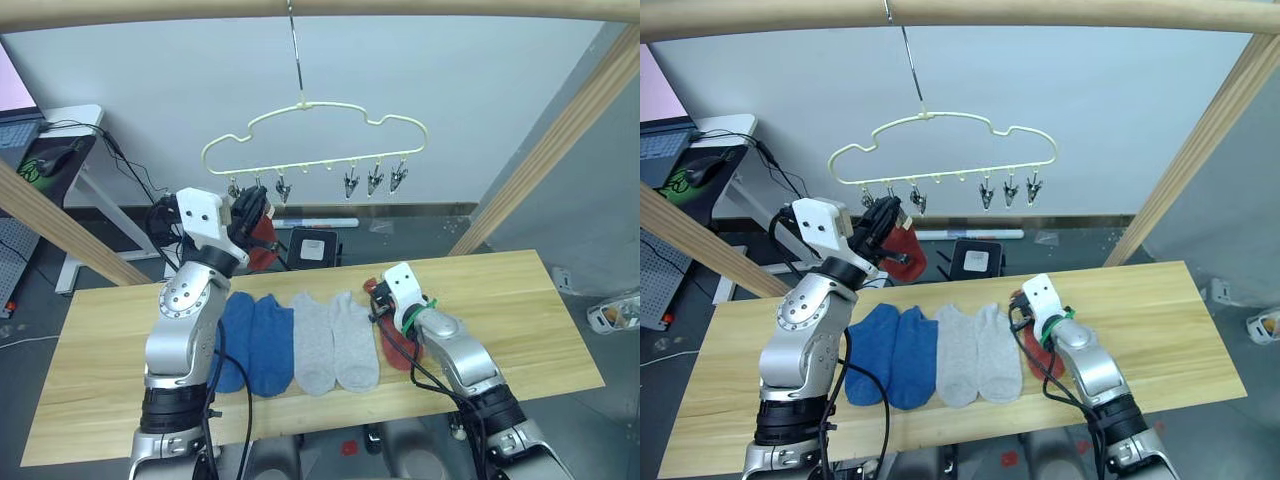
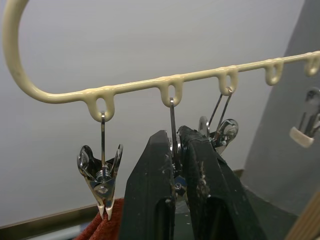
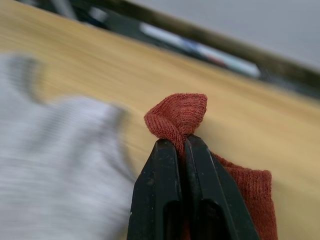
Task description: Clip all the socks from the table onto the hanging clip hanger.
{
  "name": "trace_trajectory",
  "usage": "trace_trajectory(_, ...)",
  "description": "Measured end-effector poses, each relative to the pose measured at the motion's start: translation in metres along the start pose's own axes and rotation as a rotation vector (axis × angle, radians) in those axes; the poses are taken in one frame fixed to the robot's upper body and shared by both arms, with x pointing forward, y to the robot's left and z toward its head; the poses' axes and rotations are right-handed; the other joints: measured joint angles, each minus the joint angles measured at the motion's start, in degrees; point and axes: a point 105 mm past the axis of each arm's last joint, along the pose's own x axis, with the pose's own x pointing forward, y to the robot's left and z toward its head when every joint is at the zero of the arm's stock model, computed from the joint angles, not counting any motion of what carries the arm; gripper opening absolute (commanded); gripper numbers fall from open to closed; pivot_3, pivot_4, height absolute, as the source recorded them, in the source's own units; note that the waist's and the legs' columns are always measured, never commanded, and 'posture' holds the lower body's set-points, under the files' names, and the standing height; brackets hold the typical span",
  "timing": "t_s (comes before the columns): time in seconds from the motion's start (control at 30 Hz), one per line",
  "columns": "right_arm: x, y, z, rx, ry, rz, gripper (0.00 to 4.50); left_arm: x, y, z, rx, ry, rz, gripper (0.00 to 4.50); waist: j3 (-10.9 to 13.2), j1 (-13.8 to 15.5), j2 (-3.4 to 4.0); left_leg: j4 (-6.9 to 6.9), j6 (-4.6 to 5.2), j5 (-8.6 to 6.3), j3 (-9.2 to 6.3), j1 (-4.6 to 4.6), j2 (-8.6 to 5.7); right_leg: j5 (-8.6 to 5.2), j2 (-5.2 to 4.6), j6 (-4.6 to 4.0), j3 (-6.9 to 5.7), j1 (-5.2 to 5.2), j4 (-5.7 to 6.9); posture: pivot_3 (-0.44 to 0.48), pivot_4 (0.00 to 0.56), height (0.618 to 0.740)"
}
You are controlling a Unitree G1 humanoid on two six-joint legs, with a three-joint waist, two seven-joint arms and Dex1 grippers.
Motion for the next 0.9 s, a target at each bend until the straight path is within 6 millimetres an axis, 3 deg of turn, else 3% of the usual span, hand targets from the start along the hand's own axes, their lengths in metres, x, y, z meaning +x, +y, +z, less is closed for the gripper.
trace_trajectory(0.2, -0.003, 0.052, 0.078, -0.245, -0.285, 0.215, 0.00, -0.007, 0.004, 0.014, -0.110, 0.019, -0.064, 0.04, 0.0, 0.1, 0.00, -0.01, -0.01, 0.00, -0.17, -0.02, 0.04, 0.00, 0.10, 0.01, -0.09, 0.00, -0.01, -0.112, 0.258, 0.740)
trace_trajectory(0.4, 0.002, 0.077, 0.124, -0.313, -0.441, 0.293, 0.00, -0.009, 0.010, 0.028, -0.212, 0.043, -0.112, 0.04, 0.0, 0.2, -0.01, -0.01, -0.02, 0.01, -0.24, -0.06, 0.01, 0.01, 0.02, -0.01, -0.15, 0.00, -0.02, -0.115, 0.251, 0.740)
trace_trajectory(0.67, 0.020, 0.085, 0.137, -0.317, -0.478, 0.323, 0.00, -0.011, 0.002, 0.032, -0.297, 0.085, -0.183, 0.04, 0.0, 0.3, -0.01, -0.03, -0.02, 0.00, -0.26, -0.09, -0.08, 0.01, -0.37, -0.02, -0.21, -0.02, -0.04, -0.112, 0.246, 0.740)
trace_trajectory(0.9, 0.027, 0.080, 0.149, -0.324, -0.527, 0.302, 0.00, -0.012, -0.001, 0.032, -0.309, 0.101, -0.200, 0.04, 0.0, 0.3, -0.01, -0.03, -0.02, 0.00, -0.26, -0.10, -0.09, 0.02, -0.38, -0.03, -0.21, -0.03, -0.03, -0.104, 0.244, 0.740)
